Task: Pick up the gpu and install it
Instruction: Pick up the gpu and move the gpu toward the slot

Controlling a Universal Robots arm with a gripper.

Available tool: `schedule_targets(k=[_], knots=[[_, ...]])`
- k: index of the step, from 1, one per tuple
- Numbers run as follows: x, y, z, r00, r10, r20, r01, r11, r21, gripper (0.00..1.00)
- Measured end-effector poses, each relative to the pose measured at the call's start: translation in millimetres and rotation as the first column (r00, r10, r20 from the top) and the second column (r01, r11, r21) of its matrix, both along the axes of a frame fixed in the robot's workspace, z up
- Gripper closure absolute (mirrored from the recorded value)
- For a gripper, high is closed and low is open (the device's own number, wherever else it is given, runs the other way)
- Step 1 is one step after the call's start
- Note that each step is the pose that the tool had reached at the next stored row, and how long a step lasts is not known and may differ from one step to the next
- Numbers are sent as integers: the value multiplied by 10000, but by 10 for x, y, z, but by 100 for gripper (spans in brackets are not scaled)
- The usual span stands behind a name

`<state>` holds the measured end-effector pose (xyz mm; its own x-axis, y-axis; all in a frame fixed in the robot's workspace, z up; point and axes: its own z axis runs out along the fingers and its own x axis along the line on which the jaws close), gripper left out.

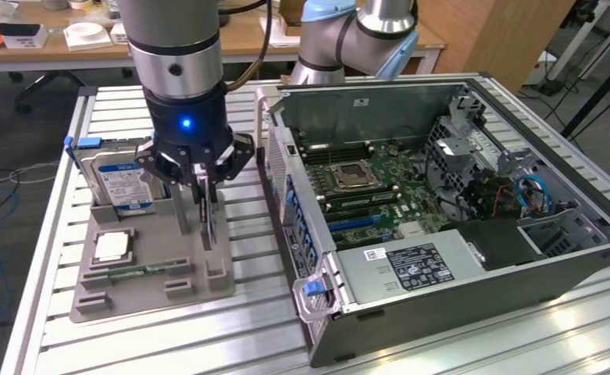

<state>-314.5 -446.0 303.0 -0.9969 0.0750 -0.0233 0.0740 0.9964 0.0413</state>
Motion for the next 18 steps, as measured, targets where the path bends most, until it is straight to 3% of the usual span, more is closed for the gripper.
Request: schedule_targets(k=[18], knots=[[0,0,127,10000,0,0,0,10000,1,74]])
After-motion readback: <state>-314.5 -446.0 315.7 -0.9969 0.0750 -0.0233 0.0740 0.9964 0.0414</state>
